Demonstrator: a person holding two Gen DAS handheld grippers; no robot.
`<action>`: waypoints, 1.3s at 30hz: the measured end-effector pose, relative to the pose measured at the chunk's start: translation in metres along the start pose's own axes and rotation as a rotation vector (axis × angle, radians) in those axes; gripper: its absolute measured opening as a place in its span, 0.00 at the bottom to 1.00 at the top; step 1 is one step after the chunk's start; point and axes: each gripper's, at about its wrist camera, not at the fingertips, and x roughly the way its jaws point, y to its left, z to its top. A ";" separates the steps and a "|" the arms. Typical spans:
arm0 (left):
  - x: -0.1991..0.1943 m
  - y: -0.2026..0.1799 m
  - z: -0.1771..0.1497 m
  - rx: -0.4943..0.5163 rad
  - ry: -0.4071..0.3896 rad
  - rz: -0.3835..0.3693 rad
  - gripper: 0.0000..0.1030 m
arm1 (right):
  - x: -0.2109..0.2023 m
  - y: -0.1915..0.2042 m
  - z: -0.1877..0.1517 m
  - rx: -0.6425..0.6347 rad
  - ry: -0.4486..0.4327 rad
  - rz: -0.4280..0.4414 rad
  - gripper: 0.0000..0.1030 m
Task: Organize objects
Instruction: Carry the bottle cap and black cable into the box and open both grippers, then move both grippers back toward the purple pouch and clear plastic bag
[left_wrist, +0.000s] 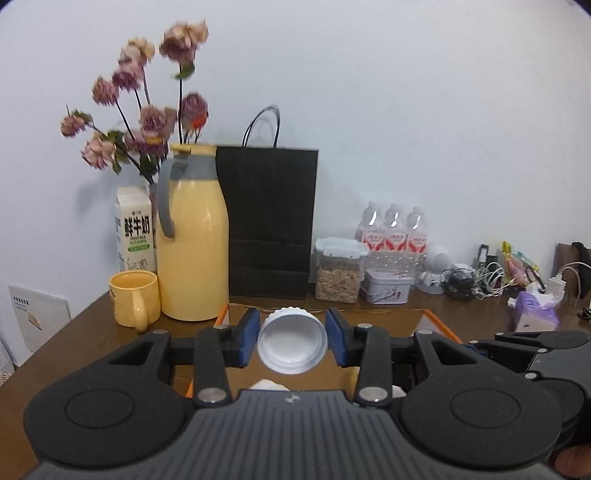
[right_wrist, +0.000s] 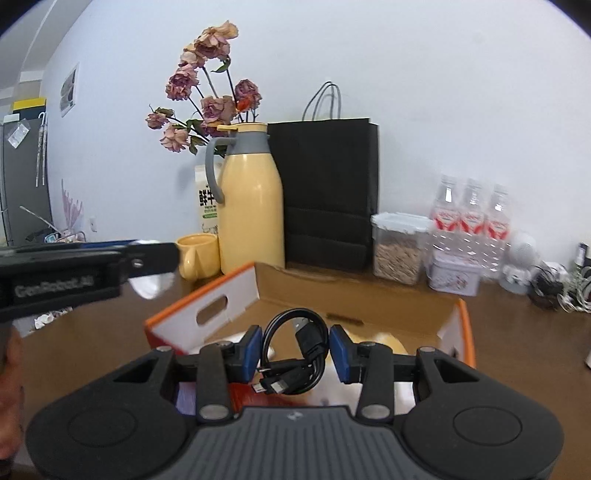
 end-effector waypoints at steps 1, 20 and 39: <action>0.011 0.004 0.001 -0.007 0.016 -0.006 0.39 | 0.010 0.002 0.004 0.002 0.000 0.006 0.37; 0.102 0.025 -0.037 -0.014 0.220 0.017 0.47 | 0.094 -0.011 -0.022 0.064 0.152 0.003 0.37; 0.072 0.027 -0.017 -0.059 0.053 0.043 1.00 | 0.070 -0.018 -0.016 0.076 0.080 -0.034 1.00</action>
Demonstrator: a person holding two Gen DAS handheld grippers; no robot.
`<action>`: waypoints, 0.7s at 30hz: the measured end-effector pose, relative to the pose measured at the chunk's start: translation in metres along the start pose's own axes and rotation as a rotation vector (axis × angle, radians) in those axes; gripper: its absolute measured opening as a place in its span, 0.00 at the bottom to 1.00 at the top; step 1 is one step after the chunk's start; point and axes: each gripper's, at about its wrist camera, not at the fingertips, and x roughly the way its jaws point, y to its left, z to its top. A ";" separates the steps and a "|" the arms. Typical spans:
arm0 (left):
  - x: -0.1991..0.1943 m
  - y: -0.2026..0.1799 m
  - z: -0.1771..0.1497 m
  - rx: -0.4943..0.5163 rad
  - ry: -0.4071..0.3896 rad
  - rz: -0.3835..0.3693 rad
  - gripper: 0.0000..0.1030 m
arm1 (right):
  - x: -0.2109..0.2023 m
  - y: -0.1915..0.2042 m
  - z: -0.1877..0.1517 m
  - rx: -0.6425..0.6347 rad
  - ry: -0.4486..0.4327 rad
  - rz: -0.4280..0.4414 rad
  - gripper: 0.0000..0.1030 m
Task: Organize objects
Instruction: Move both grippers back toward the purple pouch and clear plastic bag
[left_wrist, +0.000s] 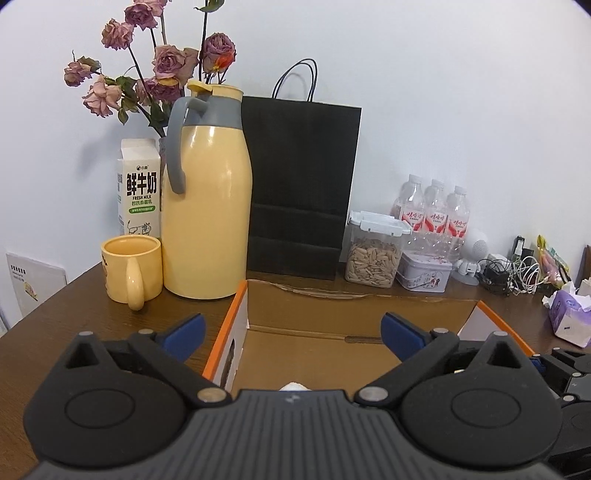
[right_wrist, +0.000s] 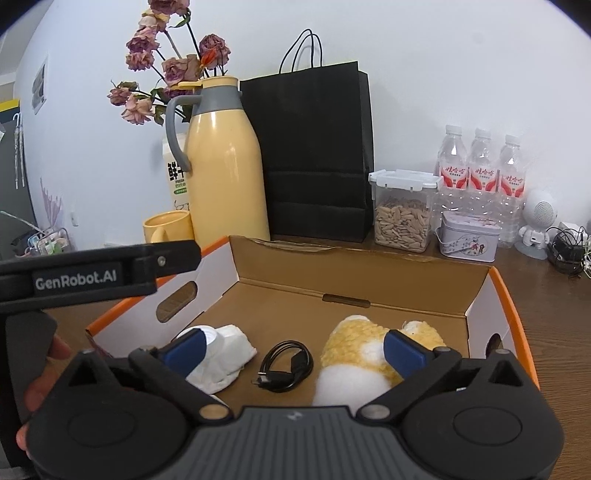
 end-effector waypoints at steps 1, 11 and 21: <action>-0.002 -0.001 0.001 0.001 0.000 0.002 1.00 | -0.002 0.001 0.001 -0.001 -0.003 -0.002 1.00; -0.054 -0.004 0.007 0.012 -0.025 -0.039 1.00 | -0.052 0.013 0.006 -0.051 -0.065 -0.026 1.00; -0.089 -0.006 -0.009 0.032 0.061 -0.051 1.00 | -0.100 0.014 -0.019 -0.044 -0.031 -0.051 1.00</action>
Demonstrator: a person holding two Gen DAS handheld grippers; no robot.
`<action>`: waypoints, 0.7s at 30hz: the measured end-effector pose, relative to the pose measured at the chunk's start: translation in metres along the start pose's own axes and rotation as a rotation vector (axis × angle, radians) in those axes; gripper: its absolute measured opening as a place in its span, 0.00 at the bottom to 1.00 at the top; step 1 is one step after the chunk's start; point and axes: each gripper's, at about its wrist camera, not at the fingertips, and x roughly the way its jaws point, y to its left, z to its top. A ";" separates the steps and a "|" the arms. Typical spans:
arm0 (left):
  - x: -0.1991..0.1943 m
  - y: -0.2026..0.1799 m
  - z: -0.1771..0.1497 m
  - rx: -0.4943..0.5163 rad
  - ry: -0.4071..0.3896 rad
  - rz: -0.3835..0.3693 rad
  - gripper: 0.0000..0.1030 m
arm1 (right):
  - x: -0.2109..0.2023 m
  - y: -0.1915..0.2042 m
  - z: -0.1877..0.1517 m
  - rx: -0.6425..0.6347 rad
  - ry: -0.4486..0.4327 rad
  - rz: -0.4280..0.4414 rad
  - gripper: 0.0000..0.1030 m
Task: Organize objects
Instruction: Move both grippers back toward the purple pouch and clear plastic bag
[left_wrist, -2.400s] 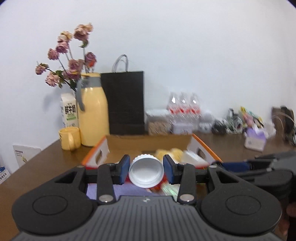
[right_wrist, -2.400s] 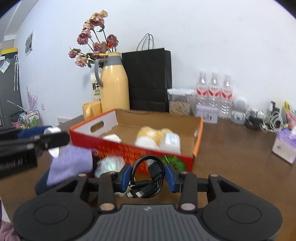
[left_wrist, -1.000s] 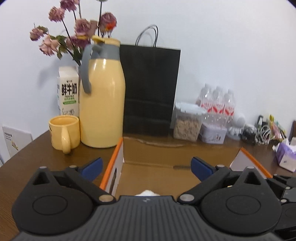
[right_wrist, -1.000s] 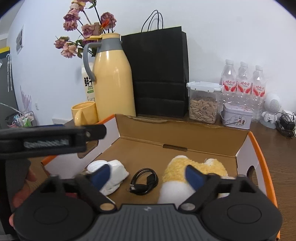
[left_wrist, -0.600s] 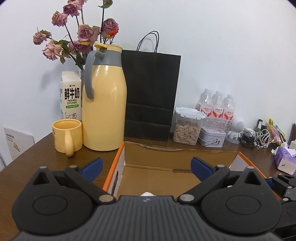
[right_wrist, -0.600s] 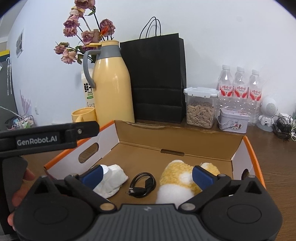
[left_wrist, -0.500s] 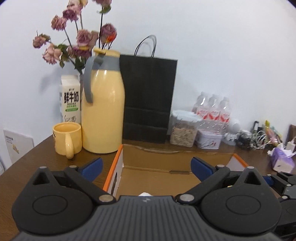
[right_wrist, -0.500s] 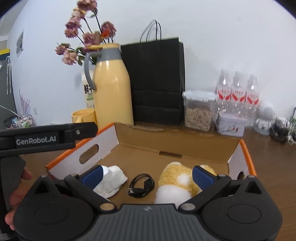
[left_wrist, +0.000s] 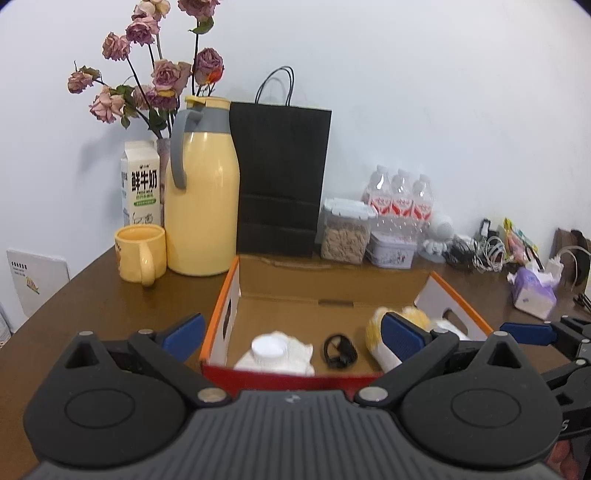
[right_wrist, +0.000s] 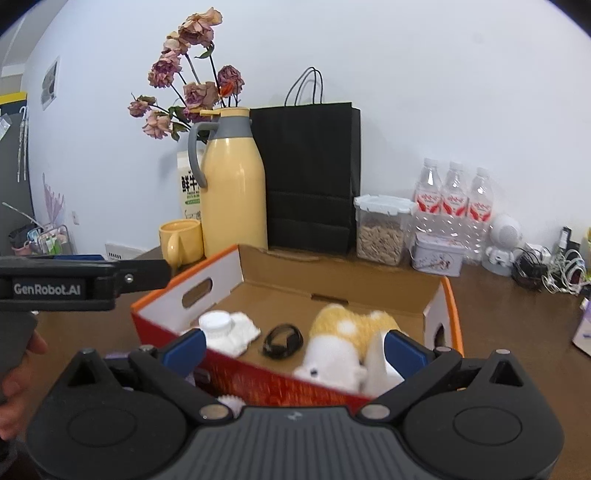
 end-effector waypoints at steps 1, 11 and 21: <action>-0.003 -0.001 -0.002 0.004 0.006 0.001 1.00 | -0.005 -0.001 -0.004 0.005 0.005 -0.004 1.00; -0.025 -0.001 -0.035 0.017 0.087 0.021 1.00 | -0.036 -0.011 -0.040 0.055 0.059 -0.021 1.00; -0.035 0.006 -0.062 -0.002 0.162 0.041 1.00 | -0.038 -0.008 -0.070 0.080 0.128 0.005 1.00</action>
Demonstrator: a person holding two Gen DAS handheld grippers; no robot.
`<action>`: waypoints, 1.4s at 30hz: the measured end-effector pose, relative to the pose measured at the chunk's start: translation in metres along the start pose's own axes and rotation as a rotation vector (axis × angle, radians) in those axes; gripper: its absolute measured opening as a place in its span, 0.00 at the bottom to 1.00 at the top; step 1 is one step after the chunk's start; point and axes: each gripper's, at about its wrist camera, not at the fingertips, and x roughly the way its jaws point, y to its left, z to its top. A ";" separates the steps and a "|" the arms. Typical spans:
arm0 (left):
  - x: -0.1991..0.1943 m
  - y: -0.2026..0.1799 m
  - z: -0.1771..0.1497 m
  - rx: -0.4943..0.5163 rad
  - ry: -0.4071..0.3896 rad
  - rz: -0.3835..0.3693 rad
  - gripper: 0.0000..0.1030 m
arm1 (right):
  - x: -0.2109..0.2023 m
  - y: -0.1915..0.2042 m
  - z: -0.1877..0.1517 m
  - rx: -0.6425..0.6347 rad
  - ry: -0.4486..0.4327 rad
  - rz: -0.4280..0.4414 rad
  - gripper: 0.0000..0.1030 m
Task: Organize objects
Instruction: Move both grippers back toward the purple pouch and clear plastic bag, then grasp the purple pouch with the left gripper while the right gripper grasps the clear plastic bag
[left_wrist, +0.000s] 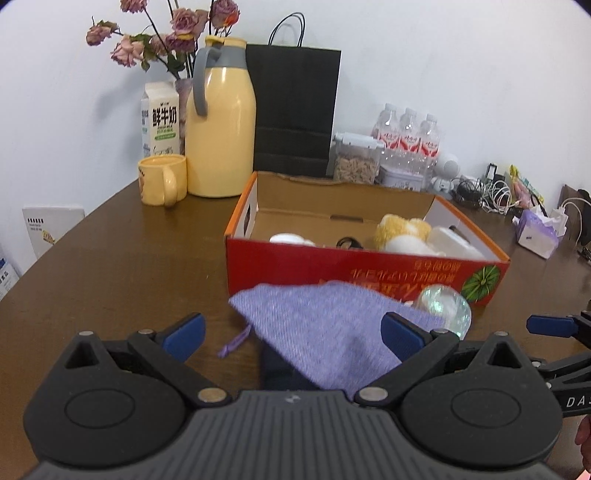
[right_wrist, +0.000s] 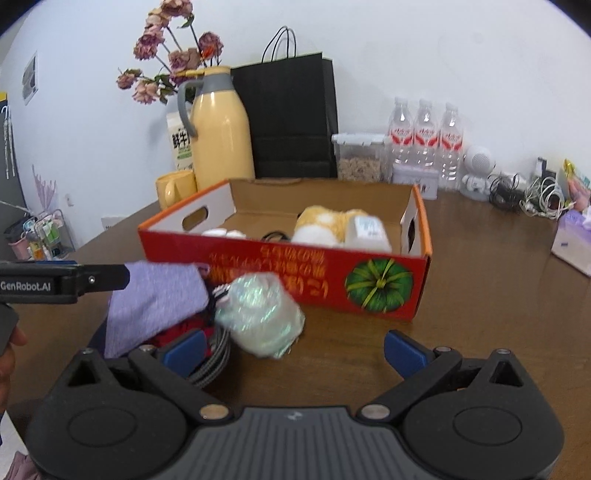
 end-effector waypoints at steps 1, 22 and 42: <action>0.000 0.001 -0.002 0.000 0.006 0.002 1.00 | 0.001 0.001 -0.001 0.000 0.002 0.004 1.00; -0.002 0.016 -0.004 -0.031 0.015 0.039 1.00 | 0.064 -0.005 0.019 0.040 0.050 0.105 0.70; 0.025 -0.017 -0.008 -0.013 0.095 0.048 1.00 | 0.035 -0.024 0.003 0.070 -0.121 0.079 0.41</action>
